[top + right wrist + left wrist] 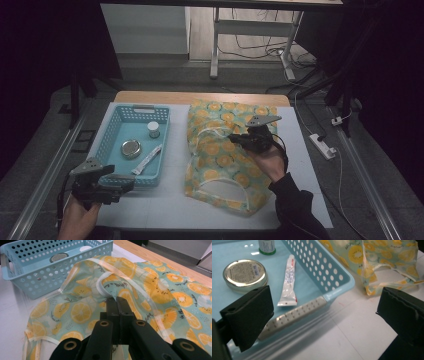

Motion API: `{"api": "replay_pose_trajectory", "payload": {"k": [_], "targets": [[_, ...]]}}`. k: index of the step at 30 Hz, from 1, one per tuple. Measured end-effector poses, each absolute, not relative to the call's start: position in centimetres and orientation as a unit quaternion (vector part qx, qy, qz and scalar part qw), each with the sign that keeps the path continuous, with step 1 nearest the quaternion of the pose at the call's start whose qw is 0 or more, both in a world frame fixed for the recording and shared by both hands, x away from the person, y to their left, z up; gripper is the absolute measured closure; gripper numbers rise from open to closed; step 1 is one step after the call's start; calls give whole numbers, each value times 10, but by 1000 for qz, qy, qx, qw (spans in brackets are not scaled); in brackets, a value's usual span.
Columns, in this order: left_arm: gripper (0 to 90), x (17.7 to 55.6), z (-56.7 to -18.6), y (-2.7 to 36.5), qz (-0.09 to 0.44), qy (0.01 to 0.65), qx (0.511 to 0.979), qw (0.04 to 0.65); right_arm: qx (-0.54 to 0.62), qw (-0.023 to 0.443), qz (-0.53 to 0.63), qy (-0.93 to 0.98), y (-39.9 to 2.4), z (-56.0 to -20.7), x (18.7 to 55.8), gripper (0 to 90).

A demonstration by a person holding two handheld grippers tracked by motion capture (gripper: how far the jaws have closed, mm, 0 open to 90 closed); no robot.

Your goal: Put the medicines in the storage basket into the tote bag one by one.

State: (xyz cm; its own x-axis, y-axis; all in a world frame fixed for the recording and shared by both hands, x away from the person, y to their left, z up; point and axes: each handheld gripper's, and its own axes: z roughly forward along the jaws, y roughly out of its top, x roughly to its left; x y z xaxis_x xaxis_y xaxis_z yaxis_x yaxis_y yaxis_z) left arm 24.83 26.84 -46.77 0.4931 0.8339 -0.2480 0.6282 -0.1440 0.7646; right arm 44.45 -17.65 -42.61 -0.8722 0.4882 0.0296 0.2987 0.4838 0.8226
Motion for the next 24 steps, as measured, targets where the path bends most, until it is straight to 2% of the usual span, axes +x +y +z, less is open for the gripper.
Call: {"api": "replay_pose_trajectory", "payload": {"k": [10,18,24], "targets": [[3,272,-471,275,90,501,742,436,228,103,451,857,-175,-427,444,900],[8,284,-468,280,91,507,742,428,228,103,451,857,-175,-426,445,900],[10,298,-470,279,72,500,754,421,226,103,451,858,-175,-426,444,900]]}}
